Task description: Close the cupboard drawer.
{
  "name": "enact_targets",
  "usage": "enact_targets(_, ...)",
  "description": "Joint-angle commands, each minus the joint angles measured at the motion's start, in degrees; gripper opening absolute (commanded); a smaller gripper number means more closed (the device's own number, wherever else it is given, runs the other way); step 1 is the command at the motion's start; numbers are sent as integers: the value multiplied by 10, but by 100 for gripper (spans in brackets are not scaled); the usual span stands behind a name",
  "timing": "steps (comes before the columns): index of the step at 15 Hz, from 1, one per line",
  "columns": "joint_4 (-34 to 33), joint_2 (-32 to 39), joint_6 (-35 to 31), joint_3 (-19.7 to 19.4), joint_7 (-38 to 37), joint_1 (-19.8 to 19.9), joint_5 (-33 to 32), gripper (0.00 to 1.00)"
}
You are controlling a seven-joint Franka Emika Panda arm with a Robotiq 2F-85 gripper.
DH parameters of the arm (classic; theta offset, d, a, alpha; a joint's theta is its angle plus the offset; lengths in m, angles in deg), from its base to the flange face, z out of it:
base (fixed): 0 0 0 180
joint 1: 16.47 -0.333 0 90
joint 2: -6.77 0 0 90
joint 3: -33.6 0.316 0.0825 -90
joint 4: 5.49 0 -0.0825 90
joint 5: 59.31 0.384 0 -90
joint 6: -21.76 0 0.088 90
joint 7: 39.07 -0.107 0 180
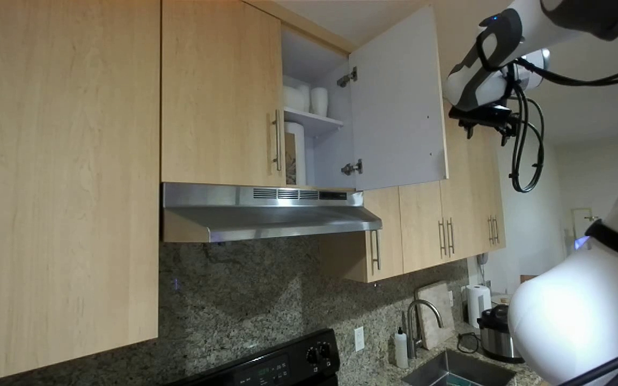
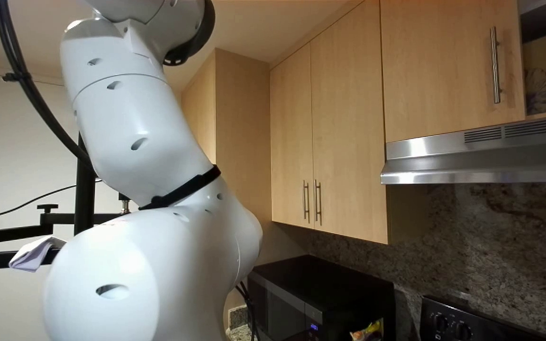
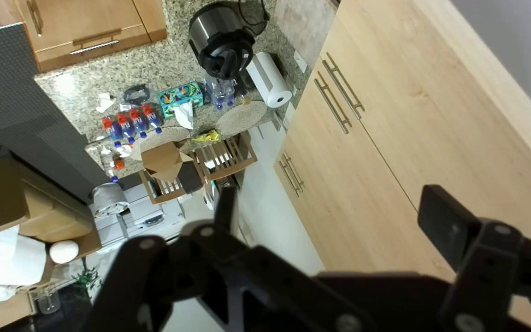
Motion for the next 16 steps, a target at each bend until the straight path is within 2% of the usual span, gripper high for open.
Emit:
enact_targets(1,-52,45,15,-30,54,-25,24,100)
enact_targets(8,-91,81,-21,-75,152,-102,66,100)
enact_targets(16,-100,94,-9,-107,189,-147,86,100)
